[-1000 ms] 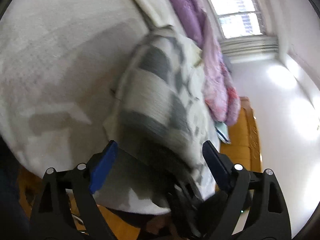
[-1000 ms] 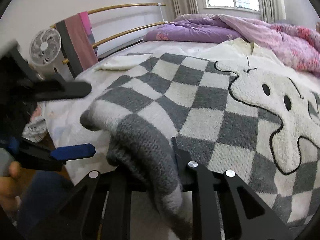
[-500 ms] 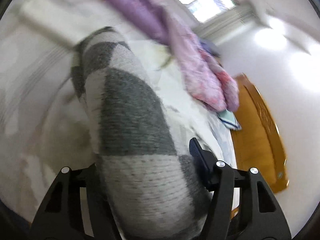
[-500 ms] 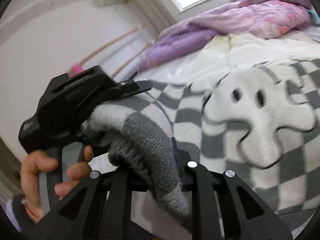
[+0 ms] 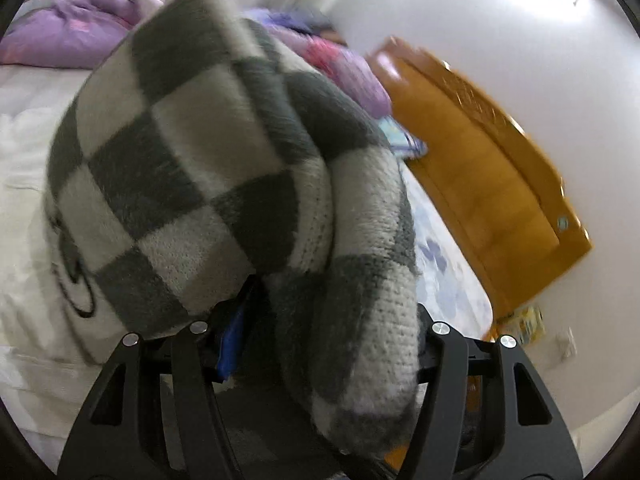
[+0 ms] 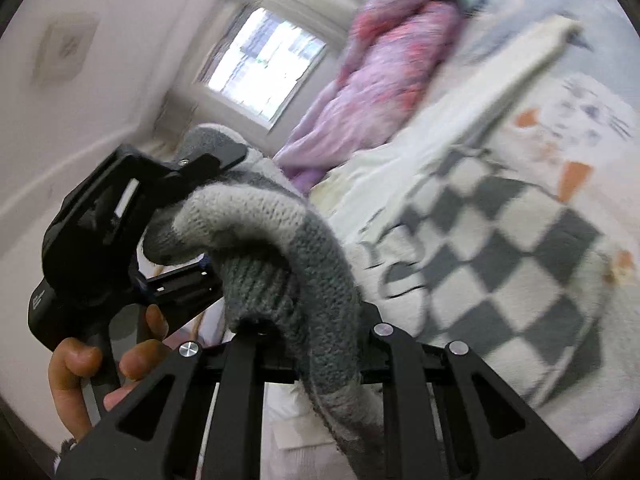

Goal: Fold large clothes

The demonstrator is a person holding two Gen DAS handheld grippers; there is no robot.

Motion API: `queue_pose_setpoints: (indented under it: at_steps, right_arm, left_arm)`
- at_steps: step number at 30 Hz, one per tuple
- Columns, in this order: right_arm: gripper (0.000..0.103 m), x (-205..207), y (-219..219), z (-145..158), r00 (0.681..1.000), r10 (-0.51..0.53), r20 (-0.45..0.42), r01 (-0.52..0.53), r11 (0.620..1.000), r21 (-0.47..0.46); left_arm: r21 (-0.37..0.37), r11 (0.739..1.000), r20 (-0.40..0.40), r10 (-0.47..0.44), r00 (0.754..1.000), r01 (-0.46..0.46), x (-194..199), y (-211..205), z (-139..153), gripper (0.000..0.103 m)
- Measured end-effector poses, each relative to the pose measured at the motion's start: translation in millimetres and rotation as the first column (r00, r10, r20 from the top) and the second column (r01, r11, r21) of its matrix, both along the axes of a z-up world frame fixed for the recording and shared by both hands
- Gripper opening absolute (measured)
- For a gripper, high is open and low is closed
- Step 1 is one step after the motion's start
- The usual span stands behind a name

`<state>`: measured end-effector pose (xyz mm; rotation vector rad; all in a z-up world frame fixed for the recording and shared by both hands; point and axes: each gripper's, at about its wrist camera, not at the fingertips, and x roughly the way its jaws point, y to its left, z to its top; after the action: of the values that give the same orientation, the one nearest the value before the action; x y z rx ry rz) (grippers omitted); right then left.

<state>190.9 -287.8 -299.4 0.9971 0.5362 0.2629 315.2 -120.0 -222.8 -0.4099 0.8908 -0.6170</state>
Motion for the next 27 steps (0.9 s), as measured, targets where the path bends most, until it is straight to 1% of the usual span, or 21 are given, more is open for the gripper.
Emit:
queue_pose_setpoints:
  at_steps: [1,2,4,5,6,7,9,10,11,13,14,16,17,18,19,21,22,23,25,27]
  right_arm:
    - [0.014,0.8,-7.8,-8.6,1.000,-0.006,-0.030,0.006,1.000,0.012]
    - [0.014,1.3,-15.2,-15.6,0.999,-0.011,-0.052,0.012,1.000,0.028]
    - [0.014,0.7,-27.3,-35.9,0.994,-0.029,-0.104,0.036,0.997,0.071]
    - [0.014,-1.6,-31.7,-42.0,0.992,-0.041,-0.120,0.052,0.995,0.086]
    - [0.014,-4.5,-34.8,-48.8,0.988,-0.060,-0.140,0.073,0.993,0.090]
    - [0.014,-6.3,-37.7,-56.0,0.984,-0.076,-0.161,0.090,0.992,0.085]
    - [0.014,-8.7,-44.7,-74.1,0.971,-0.092,-0.223,0.117,0.988,0.103]
    - [0.014,-11.2,-46.6,-80.2,0.968,-0.094,-0.233,0.124,0.985,0.118]
    - [0.014,-14.5,-47.0,-80.3,0.968,-0.085,-0.234,0.116,0.986,0.119]
    - [0.014,-22.8,-43.7,-77.3,0.970,-0.082,-0.230,0.104,0.991,0.088]
    - [0.014,-26.2,-40.0,-74.6,0.970,-0.080,-0.229,0.096,0.993,0.062]
    - [0.014,-29.1,-35.8,-73.1,0.969,-0.080,-0.232,0.092,0.995,0.044]
    - [0.014,-33.1,-34.3,-70.7,0.968,-0.085,-0.235,0.093,0.995,0.025]
    - [0.014,-33.2,-33.2,-70.4,0.967,-0.089,-0.238,0.095,0.995,0.011]
    - [0.014,-33.2,-32.6,-71.8,0.965,-0.086,-0.246,0.089,0.996,-0.001]
    - [0.016,-21.3,-34.2,-82.3,0.959,-0.072,-0.275,0.077,0.997,0.007]
    - [0.017,-20.6,-35.7,-85.5,0.957,-0.055,-0.285,0.066,0.997,0.029]
    - [0.019,-18.2,-38.1,-84.7,0.957,-0.047,-0.288,0.061,0.997,0.041]
    - [0.023,-22.1,-42.2,-75.6,0.953,-0.043,-0.301,0.047,0.999,0.006]
    - [0.024,-33.4,-44.7,-63.3,0.955,-0.031,-0.294,0.025,0.999,-0.023]
  left_arm:
    - [-0.022,0.999,-0.018,-0.026,0.999,0.026,-0.9,-9.7,-3.4,0.061]
    - [-0.039,0.999,-0.022,-0.029,0.999,0.028,0.0,-14.3,-4.8,0.062]
    - [-0.058,0.998,-0.003,-0.023,1.000,0.023,1.0,-17.0,-6.9,0.063]
    - [-0.063,0.998,0.001,-0.023,1.000,0.023,0.9,-16.6,-7.7,0.066]
    - [-0.060,0.998,0.003,-0.024,1.000,0.025,1.1,-14.8,-10.3,0.071]
    - [-0.045,0.999,0.005,-0.017,1.000,0.018,2.6,-14.2,-12.7,0.073]
    - [0.031,0.999,-0.011,0.012,1.000,-0.012,7.8,-10.3,-24.4,0.073]
    - [0.053,0.998,-0.024,0.022,0.999,-0.020,12.4,-4.3,-29.7,0.073]
    - [0.088,0.995,-0.037,0.037,0.999,-0.034,6.5,4.0,-38.4,0.073]
    - [0.191,0.979,-0.042,0.087,0.995,-0.077,11.3,13.7,-54.7,0.073]
    - [0.212,0.973,-0.044,0.101,0.994,-0.089,14.4,21.3,-61.0,0.073]
    - [0.238,0.965,-0.038,0.121,0.992,-0.108,15.6,32.5,-70.7,0.073]
    - [0.268,0.954,-0.032,0.145,0.989,-0.131,15.0,38.5,-73.7,0.073]
    - [0.284,0.948,-0.032,0.157,0.987,-0.141,10.7,47.2,-76.6,0.073]
    - [0.286,0.948,-0.044,0.159,0.986,-0.140,12.8,55.1,-84.5,0.073]
    - [0.301,0.944,-0.063,0.159,0.985,-0.133,15.9,58.6,-93.5,0.080]
    - [0.319,0.940,-0.066,0.149,0.987,-0.121,19.5,55.5,-98.3,0.081]
    - [0.350,0.929,-0.052,0.147,0.988,-0.120,23.9,49.7,-99.9,0.083]
    - [0.384,0.916,-0.051,0.144,0.988,-0.113,28.6,45.3,-103.2,0.084]
    - [0.410,0.906,-0.063,0.141,0.988,-0.103,34.1,41.3,-106.2,0.085]
